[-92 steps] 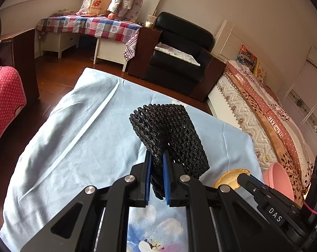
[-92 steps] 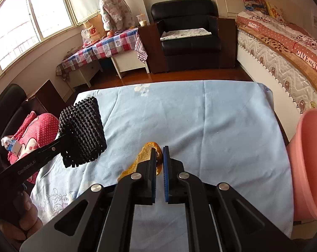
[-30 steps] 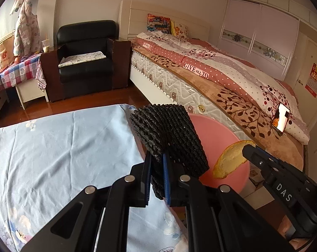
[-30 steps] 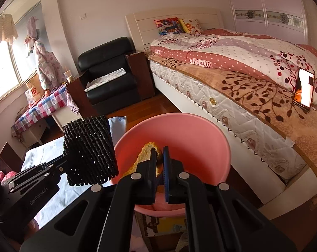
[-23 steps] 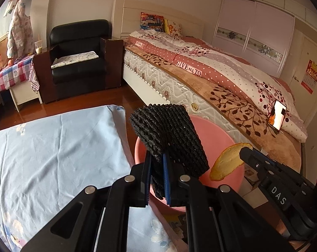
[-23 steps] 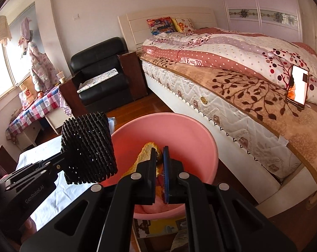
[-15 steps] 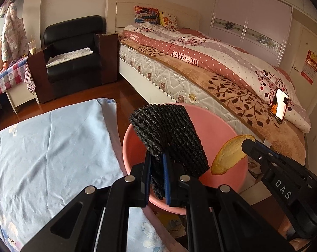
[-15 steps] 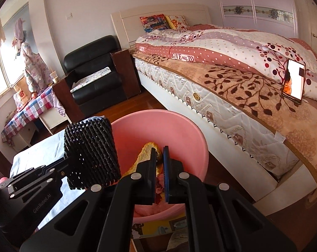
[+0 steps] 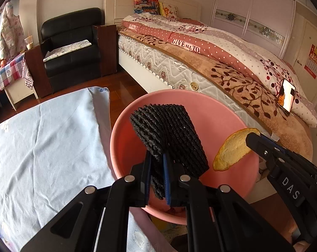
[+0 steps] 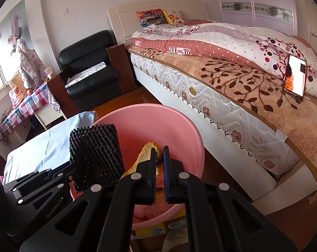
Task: Collect trash
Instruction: 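Carry the black mesh pad and orange crust piece over the pink bucket, then open the left tool to drop the mesh pad while the right tool releases the crust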
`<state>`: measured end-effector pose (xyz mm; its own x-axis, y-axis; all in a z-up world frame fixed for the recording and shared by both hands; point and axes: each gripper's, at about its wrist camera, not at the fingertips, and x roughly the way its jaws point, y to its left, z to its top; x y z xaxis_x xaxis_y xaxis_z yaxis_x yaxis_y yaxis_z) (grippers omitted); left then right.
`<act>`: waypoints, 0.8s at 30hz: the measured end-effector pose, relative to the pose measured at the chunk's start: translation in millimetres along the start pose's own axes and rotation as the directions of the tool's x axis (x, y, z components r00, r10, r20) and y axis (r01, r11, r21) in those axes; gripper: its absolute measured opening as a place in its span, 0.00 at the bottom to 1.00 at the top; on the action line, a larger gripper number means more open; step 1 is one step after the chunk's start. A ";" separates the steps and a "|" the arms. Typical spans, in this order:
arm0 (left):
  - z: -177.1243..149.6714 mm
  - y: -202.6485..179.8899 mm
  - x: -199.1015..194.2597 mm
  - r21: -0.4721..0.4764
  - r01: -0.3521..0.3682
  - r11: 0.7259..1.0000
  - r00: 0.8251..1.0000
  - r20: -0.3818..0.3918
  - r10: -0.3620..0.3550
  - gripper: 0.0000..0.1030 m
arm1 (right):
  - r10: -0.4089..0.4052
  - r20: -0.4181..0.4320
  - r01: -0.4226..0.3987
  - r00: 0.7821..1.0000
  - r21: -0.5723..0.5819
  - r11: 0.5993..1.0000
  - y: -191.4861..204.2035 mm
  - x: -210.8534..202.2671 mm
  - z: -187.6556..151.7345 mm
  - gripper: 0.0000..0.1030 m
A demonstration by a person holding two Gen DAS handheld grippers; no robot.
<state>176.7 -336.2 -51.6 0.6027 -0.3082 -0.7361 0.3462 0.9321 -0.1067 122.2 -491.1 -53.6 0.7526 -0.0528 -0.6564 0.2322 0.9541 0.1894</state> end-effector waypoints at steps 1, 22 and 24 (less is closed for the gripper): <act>-0.3 0.0 1.2 -0.002 0.000 1.000 1.000 -0.002 0.000 0.09 | -0.002 -0.002 0.002 1.000 -0.001 1.000 0.0 1.0 -0.3 0.06; -0.1 6.0 6.4 -0.054 -0.016 0.998 1.000 -0.011 0.015 0.41 | -0.011 -0.038 0.011 0.999 -0.009 1.000 -0.7 13.2 -1.0 0.06; -0.3 6.6 5.7 -0.056 -0.018 0.998 1.000 -0.009 0.017 0.42 | -0.012 -0.044 0.012 0.999 -0.007 1.000 -1.1 14.5 -1.1 0.06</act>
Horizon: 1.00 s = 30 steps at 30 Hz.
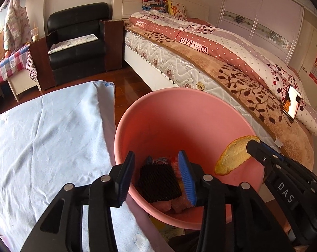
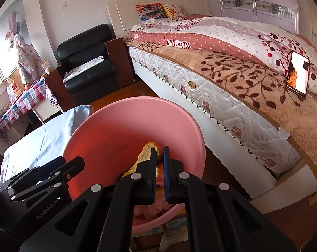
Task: Collect trash
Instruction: 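Open the left tool to drop the mesh pad while the right tool releases the crust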
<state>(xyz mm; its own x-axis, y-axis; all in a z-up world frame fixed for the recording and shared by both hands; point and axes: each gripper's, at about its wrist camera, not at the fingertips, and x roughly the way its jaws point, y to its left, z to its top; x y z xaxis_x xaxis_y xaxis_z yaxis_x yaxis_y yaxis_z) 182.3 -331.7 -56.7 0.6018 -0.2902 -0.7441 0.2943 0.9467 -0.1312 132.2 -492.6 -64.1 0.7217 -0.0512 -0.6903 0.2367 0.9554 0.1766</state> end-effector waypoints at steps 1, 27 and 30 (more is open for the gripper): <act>0.1 0.3 -0.1 -0.001 0.000 1.000 1.000 0.000 0.000 0.43 | -0.001 -0.003 0.001 1.000 0.001 1.000 0.0 0.5 -0.2 0.06; 4.7 23.6 -26.8 -0.060 0.040 0.997 0.998 0.051 -0.037 0.47 | 0.063 -0.130 -0.063 0.990 0.003 0.998 8.7 17.1 2.4 0.07; 3.0 24.8 -29.2 -0.062 0.039 0.997 0.998 0.051 -0.036 0.47 | 0.055 -0.138 -0.056 0.989 -0.007 0.998 12.7 16.1 -1.0 0.07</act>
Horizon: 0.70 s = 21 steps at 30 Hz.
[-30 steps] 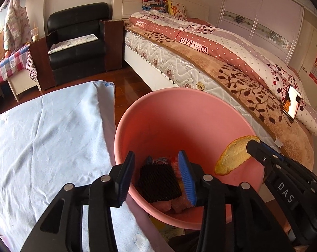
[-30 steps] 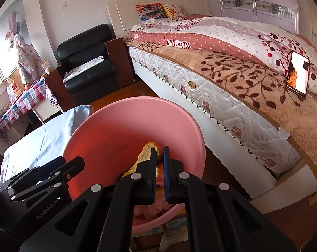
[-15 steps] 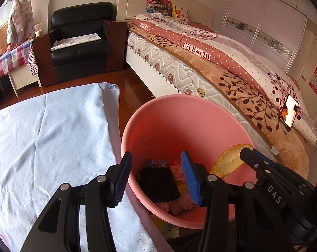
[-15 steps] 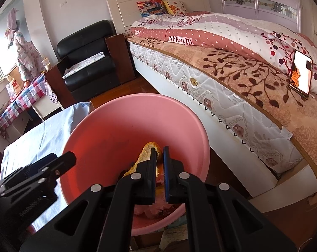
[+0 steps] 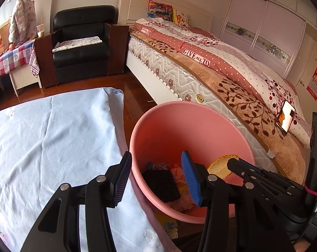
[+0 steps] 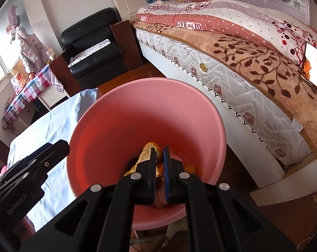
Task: Collect trash
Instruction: 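Open the left tool to drop the mesh pad while the right tool releases the crust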
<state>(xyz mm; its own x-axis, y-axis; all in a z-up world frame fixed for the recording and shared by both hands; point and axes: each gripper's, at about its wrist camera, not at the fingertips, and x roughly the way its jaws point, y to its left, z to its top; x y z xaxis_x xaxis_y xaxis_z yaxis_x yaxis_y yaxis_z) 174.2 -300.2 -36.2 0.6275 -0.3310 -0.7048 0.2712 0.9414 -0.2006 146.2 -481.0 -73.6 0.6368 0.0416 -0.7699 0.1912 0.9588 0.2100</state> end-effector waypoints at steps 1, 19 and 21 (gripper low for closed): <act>0.0 0.0 -0.2 0.001 -0.001 1.000 1.000 0.000 0.001 0.47 | 0.002 -0.005 -0.002 1.000 -0.001 1.000 0.4 0.3 -1.2 0.07; -5.1 3.5 -25.5 0.002 0.001 1.000 1.000 0.029 -0.001 0.51 | 0.041 0.009 -0.040 0.999 -0.040 0.998 15.9 -16.6 -0.5 0.32; -5.8 4.9 -29.7 0.002 0.003 1.000 0.999 0.034 -0.003 0.51 | 0.044 -0.013 -0.044 0.999 -0.031 0.999 14.2 -14.8 2.9 0.32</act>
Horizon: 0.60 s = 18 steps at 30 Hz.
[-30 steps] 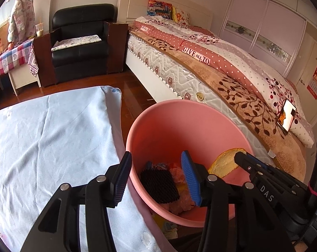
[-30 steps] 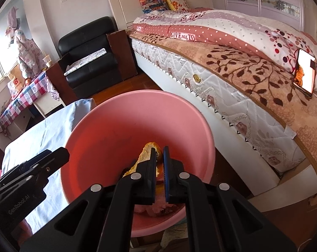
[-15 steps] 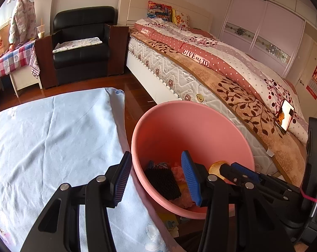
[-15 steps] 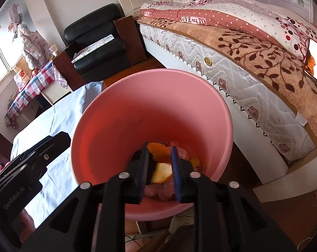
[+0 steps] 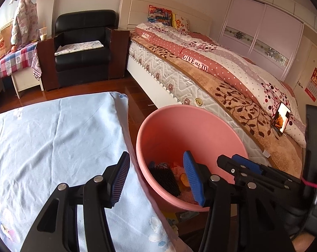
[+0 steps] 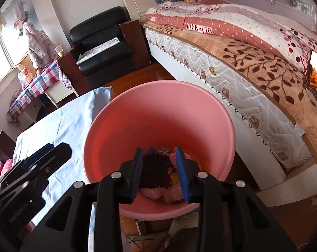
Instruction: Collect trash
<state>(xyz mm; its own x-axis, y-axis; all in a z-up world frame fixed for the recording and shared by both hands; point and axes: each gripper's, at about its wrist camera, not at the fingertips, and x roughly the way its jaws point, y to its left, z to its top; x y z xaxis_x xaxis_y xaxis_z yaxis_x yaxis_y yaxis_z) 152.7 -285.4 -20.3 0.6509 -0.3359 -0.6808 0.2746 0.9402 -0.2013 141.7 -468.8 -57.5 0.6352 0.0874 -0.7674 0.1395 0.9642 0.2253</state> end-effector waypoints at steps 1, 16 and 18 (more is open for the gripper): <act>-0.6 0.5 -1.9 0.002 -0.001 1.000 1.000 0.004 0.001 0.51 | 0.006 -0.011 -0.006 1.000 0.007 1.000 -1.1 -0.2 0.6 0.32; -4.1 2.4 -33.9 0.047 -0.013 0.999 0.997 0.083 0.009 0.60 | 0.017 0.121 -0.018 0.993 0.014 1.000 13.9 -52.1 -20.0 0.32; -4.6 4.1 -42.0 0.041 -0.004 0.999 0.996 0.094 0.000 0.60 | 0.037 0.153 -0.040 0.987 0.019 0.999 18.2 -62.4 -21.9 0.32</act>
<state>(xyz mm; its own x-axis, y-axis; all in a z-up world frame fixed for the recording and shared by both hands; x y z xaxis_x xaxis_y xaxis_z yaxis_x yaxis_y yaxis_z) 123.2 -267.1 4.2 0.7149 -0.3393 -0.6114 0.3007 0.9386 -0.1693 88.0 -451.2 -18.6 0.7488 0.0837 -0.6574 0.1280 0.9551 0.2673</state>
